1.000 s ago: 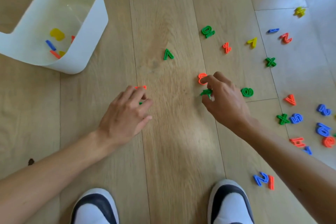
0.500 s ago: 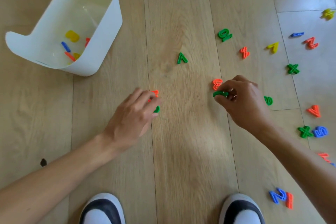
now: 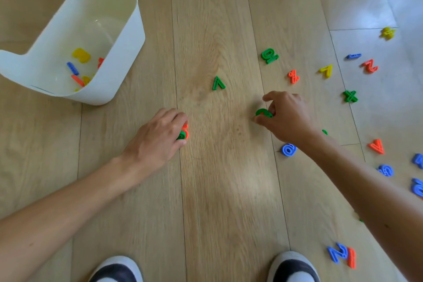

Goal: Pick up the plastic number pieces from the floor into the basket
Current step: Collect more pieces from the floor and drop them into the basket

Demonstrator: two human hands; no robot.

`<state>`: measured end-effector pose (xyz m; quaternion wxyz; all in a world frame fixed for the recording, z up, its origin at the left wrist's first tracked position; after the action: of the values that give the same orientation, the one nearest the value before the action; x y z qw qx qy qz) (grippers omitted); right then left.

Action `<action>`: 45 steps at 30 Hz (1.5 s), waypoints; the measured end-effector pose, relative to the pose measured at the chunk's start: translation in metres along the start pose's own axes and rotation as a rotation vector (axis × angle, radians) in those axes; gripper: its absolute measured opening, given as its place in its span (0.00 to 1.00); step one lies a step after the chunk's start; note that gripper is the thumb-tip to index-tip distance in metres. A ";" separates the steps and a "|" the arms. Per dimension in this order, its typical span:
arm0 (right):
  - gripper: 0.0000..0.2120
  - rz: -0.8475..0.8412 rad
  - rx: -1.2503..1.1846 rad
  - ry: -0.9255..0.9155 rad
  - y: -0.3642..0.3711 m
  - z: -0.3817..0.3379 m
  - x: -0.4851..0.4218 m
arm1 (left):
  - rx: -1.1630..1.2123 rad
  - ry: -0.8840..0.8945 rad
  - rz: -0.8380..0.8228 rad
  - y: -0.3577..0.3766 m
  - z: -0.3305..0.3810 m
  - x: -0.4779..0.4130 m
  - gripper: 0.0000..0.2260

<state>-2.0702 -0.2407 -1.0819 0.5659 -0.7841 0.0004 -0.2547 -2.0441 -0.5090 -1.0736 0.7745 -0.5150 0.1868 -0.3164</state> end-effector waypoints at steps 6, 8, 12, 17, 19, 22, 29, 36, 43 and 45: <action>0.12 -0.077 -0.019 -0.018 -0.002 0.002 -0.001 | 0.122 0.022 0.040 -0.001 0.002 -0.002 0.14; 0.12 -0.078 -0.029 -0.047 -0.004 0.003 0.001 | 0.246 0.036 0.060 0.002 0.007 -0.002 0.12; 0.12 -0.102 -0.045 -0.101 -0.004 0.001 0.006 | 0.611 -0.097 0.166 0.011 0.021 -0.001 0.07; 0.11 -0.211 -0.423 -0.146 -0.017 -0.024 0.035 | 1.542 -0.640 0.246 0.030 0.044 0.002 0.07; 0.11 -0.336 -0.600 -0.271 -0.024 -0.050 0.059 | 1.871 -0.794 0.243 0.031 0.058 0.001 0.13; 0.11 -0.318 -0.446 -0.493 -0.024 -0.084 0.090 | 2.170 -0.746 0.200 0.021 0.069 -0.006 0.25; 0.16 -0.194 -0.461 -0.593 -0.027 -0.103 0.077 | 2.059 -0.818 0.375 0.016 0.046 -0.006 0.11; 0.14 0.118 0.059 -0.294 0.000 -0.107 -0.024 | 2.080 -0.815 0.351 0.022 0.043 0.005 0.12; 0.04 0.242 0.138 -0.303 0.010 -0.120 -0.034 | 2.028 -0.844 0.384 0.016 0.043 0.011 0.12; 0.05 0.231 0.171 -0.292 0.010 -0.120 -0.031 | 2.009 -0.859 0.390 0.016 0.043 0.011 0.13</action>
<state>-2.1427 -0.3420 -1.0761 0.6498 -0.7567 -0.0133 -0.0708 -2.0049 -0.4835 -1.0709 0.8765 0.3185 -0.3608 0.0085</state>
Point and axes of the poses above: each hand's wrist, its own x-axis away from the middle knuckle, its own y-axis out of the palm, z = x × y, the point moved 4 cm from there along -x, towards the middle knuckle, and after that the axes turned 14 degrees about y, right-handed, at the moved point
